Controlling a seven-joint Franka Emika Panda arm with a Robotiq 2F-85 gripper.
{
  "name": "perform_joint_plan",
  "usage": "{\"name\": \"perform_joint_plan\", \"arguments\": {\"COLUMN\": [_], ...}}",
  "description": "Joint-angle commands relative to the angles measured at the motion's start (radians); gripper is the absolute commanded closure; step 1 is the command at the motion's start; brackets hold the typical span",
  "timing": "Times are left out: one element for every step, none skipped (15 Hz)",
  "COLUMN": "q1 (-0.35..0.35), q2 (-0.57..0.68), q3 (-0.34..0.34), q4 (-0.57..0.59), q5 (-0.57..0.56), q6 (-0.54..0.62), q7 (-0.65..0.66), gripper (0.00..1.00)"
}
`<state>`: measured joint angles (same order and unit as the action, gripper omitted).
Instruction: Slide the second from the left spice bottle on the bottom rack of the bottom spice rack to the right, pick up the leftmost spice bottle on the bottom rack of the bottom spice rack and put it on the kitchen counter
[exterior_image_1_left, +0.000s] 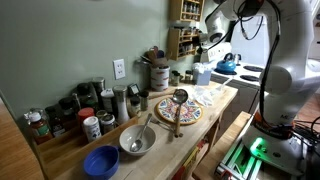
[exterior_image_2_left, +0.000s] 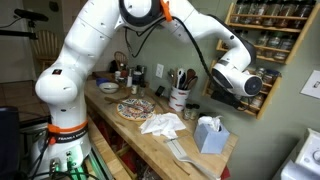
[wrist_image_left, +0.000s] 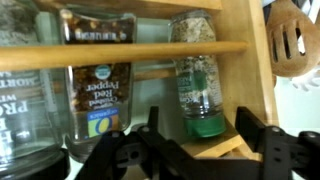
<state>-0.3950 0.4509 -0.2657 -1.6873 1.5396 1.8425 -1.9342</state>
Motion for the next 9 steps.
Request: {"name": "perform_joint_plan", "arguments": {"q1": [-0.015, -0.014, -0.012, -0.01, -0.007, -0.006, -0.004, -0.004, -0.004], "q2": [0.004, 0.004, 0.005, 0.005, 0.005, 0.007, 0.008, 0.009, 0.01], "q3": [0.004, 0.005, 0.006, 0.007, 0.008, 0.01, 0.011, 0.012, 0.013], "q4": [-0.001, -0.001, -0.002, -0.003, -0.005, -0.005, -0.005, -0.006, -0.006], "q5": [-0.001, 0.006, 0.013, 0.017, 0.022, 0.024, 0.025, 0.024, 0.022], "q6": [-0.056, -0.058, -0.055, -0.055, -0.047, -0.046, -0.042, -0.043, -0.047], "q7": [-0.053, -0.066, -0.076, -0.086, -0.091, -0.095, -0.101, -0.103, -0.11], "gripper": [0.23, 0.25, 0.3, 0.3, 0.35, 0.38, 0.36, 0.39, 0.36]}}
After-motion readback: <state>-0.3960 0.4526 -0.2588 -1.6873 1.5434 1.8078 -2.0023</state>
